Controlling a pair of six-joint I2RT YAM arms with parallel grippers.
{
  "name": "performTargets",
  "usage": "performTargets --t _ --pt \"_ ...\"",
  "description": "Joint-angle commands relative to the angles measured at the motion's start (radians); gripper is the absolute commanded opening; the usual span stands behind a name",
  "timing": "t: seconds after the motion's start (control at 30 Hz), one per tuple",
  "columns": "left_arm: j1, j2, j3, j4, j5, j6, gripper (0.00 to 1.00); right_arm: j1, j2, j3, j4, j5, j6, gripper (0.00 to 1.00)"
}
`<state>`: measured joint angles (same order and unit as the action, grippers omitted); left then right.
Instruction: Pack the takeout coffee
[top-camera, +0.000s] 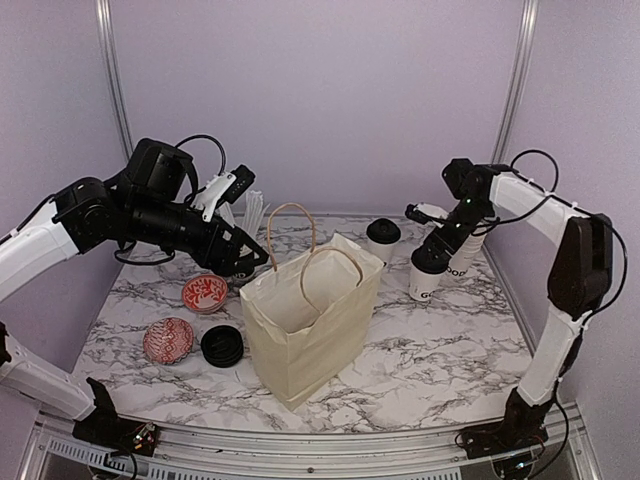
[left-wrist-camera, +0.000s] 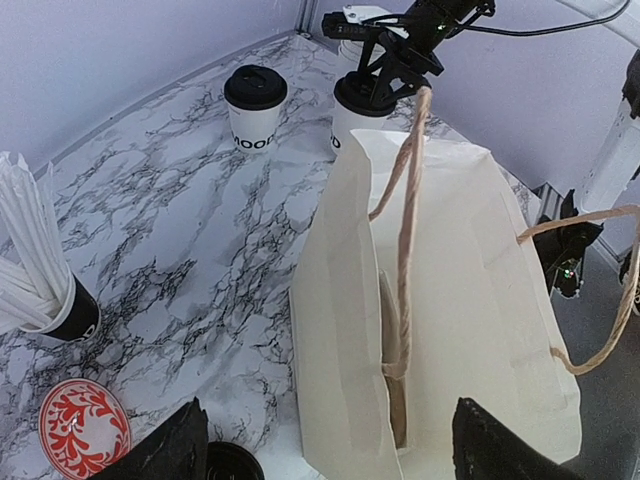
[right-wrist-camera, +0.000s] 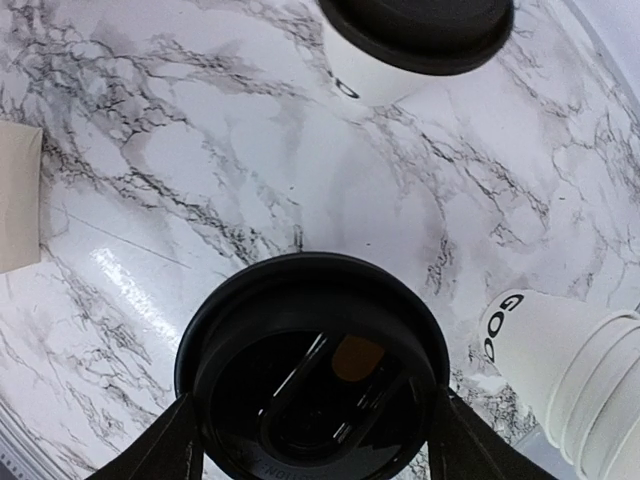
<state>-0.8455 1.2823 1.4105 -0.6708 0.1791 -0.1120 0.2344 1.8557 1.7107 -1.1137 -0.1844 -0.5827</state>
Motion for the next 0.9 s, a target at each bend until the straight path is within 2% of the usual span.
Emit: performTargets --t 0.0,0.23,0.63,0.87 --pt "-0.006 0.003 0.044 -0.049 0.056 0.02 0.86 0.06 -0.128 -0.121 0.019 -0.036 -0.048 0.63" --pt "-0.006 0.013 0.068 -0.057 0.029 0.019 0.86 0.152 -0.24 -0.288 -0.017 -0.043 -0.094 0.64" --pt "-0.006 0.049 0.094 -0.089 0.031 0.023 0.87 0.178 -0.244 -0.33 -0.101 -0.068 -0.203 0.64" --pt "-0.007 0.053 0.097 -0.089 0.034 0.032 0.87 0.211 -0.261 -0.35 -0.15 -0.044 -0.255 0.74"
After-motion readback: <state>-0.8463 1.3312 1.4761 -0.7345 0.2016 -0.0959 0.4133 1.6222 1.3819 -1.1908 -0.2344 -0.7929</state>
